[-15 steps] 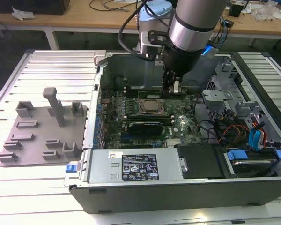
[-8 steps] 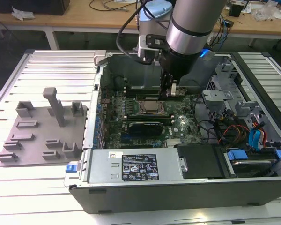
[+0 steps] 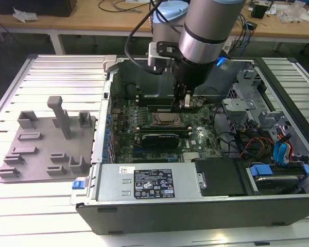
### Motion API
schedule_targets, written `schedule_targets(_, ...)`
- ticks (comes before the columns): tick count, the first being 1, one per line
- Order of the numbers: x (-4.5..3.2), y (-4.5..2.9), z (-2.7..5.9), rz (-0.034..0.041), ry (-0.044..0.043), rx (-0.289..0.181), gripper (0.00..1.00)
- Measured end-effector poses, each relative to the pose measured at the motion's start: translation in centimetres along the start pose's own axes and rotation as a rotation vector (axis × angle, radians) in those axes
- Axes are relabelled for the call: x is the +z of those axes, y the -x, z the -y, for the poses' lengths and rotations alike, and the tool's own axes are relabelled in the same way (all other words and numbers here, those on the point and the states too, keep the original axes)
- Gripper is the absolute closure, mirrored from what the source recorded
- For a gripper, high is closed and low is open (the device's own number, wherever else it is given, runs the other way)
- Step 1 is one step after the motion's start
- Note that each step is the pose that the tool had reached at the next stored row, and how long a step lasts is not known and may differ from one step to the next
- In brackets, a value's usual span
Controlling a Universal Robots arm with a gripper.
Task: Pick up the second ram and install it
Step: 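Insert the second ram into the second slot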
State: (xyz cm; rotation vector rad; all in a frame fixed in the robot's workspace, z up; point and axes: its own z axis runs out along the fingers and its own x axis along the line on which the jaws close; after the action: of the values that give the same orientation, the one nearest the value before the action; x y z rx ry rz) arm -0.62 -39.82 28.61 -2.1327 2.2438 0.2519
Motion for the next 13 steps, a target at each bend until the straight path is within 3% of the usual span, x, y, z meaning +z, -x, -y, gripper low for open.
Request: schedule_targets(13, 1.69, -0.27, -0.57, -0.0001, 0.0001, 0.0, 0.89)
